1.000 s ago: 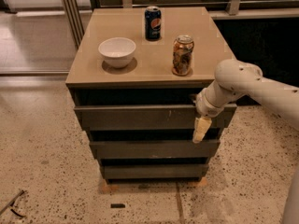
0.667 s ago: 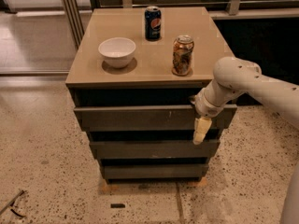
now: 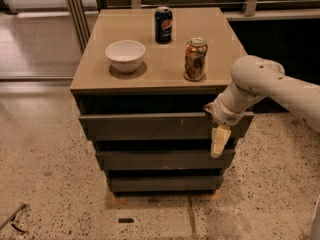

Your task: Open top drawer

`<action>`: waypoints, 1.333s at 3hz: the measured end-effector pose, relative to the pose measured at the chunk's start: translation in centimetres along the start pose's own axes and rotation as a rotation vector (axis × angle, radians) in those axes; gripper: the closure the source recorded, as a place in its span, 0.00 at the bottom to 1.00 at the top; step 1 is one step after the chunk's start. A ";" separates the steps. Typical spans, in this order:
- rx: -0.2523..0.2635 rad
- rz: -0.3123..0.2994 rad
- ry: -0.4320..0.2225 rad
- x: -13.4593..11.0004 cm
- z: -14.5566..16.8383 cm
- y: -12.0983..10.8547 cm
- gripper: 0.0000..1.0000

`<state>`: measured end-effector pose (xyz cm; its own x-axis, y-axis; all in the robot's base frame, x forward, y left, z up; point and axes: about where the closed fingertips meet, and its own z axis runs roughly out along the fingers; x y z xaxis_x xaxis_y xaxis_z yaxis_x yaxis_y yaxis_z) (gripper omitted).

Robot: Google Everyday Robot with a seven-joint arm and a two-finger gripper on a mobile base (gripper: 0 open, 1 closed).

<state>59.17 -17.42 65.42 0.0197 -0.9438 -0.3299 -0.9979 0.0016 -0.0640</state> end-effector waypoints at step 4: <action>-0.164 0.161 -0.141 0.2 -2.4 8.0 0.00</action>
Offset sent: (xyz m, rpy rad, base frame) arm -0.0669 -0.0172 0.0046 0.1404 0.2309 -0.0745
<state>51.08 -18.40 67.15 -0.1428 -0.8805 -0.4521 -0.9853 0.0831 0.1493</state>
